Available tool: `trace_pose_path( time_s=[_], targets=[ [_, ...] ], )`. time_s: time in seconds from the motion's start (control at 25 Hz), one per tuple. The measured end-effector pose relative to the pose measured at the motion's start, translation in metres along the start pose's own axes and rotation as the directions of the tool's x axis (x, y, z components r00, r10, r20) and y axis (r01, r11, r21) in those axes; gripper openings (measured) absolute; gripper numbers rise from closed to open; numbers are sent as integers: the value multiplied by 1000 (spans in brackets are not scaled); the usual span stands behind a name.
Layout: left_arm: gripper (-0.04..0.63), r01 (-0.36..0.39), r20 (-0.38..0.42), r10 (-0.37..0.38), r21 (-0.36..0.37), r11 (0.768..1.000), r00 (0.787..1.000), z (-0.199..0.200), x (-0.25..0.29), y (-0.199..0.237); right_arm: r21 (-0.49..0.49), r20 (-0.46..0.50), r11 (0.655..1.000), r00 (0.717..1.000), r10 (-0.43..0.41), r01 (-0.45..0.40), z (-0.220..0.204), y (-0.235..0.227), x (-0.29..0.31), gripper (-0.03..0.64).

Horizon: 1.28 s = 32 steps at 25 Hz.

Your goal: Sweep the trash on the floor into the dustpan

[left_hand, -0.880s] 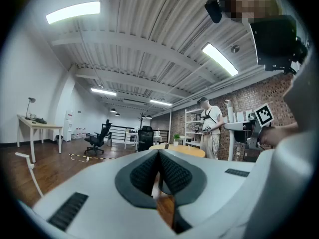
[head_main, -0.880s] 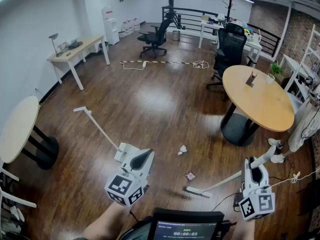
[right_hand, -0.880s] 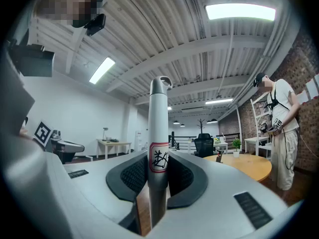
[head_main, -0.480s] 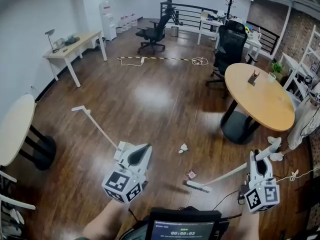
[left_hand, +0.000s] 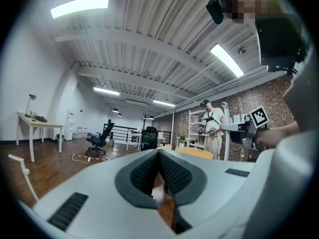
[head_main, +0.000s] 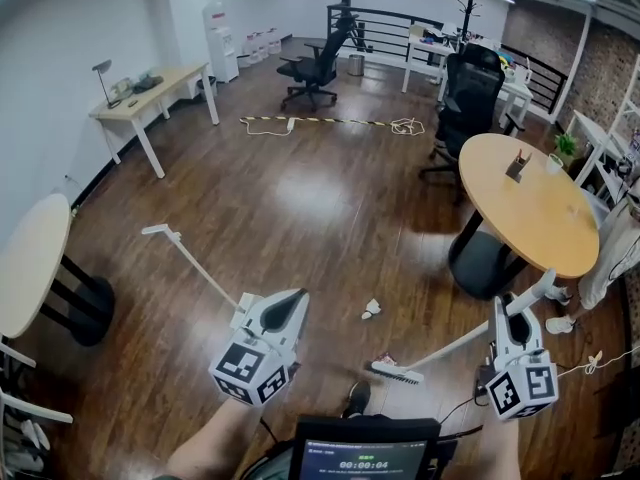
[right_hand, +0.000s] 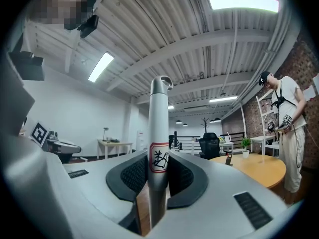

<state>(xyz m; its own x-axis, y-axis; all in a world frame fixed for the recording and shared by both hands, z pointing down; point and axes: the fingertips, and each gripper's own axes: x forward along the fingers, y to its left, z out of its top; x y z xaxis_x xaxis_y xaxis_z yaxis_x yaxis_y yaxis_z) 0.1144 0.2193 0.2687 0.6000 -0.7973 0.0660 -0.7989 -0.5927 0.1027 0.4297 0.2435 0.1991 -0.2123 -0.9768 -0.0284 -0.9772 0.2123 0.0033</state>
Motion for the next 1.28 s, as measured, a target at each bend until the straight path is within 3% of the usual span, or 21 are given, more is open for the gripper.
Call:
trace_pose_path(
  time_s=[0.24,0.92,1.28],
  targets=[
    [3,-21,-29,21,7,1000,999,7,57,18,12,-4,999,999,40,-40,-4,-21,51,103],
    [3,5,-73,0,62,998,997,12,225,6,23,-29,993,992,119,-118,-34,-120,161,103],
    [3,69,-87,-64,51,996,994,-2,297,48,9,-45,999,998,47,-47,-58,-152,236,103]
  ],
)
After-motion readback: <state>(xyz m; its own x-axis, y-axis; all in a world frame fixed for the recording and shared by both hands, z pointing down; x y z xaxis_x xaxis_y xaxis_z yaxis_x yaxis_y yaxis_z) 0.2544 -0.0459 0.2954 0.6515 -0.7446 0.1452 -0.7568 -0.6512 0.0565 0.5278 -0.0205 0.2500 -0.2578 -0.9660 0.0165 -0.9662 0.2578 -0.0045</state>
